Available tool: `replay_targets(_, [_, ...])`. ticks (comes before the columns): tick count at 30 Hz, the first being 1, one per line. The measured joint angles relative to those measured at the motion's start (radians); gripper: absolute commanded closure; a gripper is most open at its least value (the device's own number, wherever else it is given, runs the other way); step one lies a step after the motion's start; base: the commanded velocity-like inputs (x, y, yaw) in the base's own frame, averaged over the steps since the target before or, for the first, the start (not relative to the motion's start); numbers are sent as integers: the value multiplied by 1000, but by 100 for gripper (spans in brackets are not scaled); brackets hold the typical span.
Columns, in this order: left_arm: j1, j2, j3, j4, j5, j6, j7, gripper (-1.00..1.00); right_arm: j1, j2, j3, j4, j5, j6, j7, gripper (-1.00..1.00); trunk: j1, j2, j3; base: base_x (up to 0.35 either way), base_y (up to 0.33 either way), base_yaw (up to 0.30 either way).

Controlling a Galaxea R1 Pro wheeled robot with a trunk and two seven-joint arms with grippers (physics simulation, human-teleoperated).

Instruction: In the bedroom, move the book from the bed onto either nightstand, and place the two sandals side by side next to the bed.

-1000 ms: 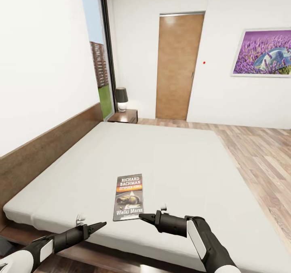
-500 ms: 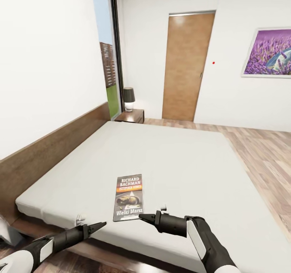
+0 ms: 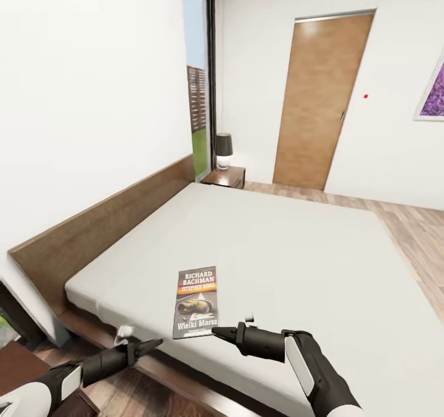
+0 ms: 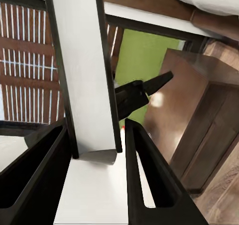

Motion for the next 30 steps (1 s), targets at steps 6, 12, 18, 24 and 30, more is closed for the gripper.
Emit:
replay_targets(6, [0,0,1,0,0,0,0,-100,0,0,0,0,1,-1,0,100,0,0,0,0,0,271])
replay_targets(12, [0,0,1,0,0,0,0,-100,0,0,0,0,1,-1,0,100,0,0,0,0,0,259])
replay_targets(18, [0,0,1,0,0,0,0,-100,0,0,0,0,1,-1,0,100,0,0,0,0,0,251])
replay_targets(24, [0,1,1,0,0,0,0,-100,1,-1,-1,5,-3,-1,6,100,0,0,0,0,0,217])
replay_targets(30, [0,1,1,0,0,0,-1,-100,3,-97,-3,71,-5,-6,8,100,0,0,0,0,0,136])
